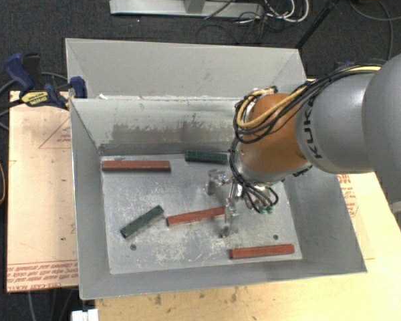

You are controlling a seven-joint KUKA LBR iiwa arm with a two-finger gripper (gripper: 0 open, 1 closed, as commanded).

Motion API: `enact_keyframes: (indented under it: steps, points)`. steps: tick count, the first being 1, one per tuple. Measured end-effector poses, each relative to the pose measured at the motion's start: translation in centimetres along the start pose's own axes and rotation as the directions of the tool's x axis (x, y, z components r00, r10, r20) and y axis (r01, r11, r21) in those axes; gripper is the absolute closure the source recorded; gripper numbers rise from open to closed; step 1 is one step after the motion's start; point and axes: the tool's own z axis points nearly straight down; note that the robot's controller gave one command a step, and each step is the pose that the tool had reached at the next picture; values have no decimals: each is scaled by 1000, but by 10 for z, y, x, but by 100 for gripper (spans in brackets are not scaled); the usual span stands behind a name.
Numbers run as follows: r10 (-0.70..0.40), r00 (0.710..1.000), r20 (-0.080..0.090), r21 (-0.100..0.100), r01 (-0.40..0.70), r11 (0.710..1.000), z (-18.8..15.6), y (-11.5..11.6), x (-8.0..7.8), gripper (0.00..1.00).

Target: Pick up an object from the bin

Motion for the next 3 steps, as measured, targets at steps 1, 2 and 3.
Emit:
enact_keyframes:
  steps: [1, 2, 3]
  points:
    - [0, 1000, 1, 0, 0, 1000, 0, 0, 0, 100]
    - [-370, 929, 4, 2, 370, 929, -1, 0, -69, 100]
    - [-577, 817, 6, 7, 577, 817, -154, -28, -40, 100]
